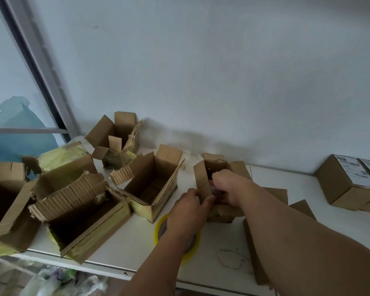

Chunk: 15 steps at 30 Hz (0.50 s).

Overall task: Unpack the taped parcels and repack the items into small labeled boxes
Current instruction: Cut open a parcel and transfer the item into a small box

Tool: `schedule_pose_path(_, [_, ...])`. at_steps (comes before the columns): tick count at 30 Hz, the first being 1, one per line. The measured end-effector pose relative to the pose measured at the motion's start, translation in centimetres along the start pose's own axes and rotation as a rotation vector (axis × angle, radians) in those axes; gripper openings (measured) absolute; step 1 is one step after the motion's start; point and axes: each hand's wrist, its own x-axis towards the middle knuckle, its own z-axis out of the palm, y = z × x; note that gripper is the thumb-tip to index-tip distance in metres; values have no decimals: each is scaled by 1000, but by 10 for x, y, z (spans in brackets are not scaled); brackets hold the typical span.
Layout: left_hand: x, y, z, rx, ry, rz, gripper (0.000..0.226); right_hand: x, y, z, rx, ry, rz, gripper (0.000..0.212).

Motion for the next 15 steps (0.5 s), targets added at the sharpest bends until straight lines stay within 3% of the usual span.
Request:
schedule_pose_path(6, [2,8,5,-62,51,-120,43,2,1,-5,140,-18,31,35])
schedule_pose_path(10, [2,11,4,-85,75,-115,39,-7,-4,2,-283,24,-101,37])
schedule_pose_path(15, [2,10,10,-108,92,-93,36,6,2,2,-420,25,-170,37])
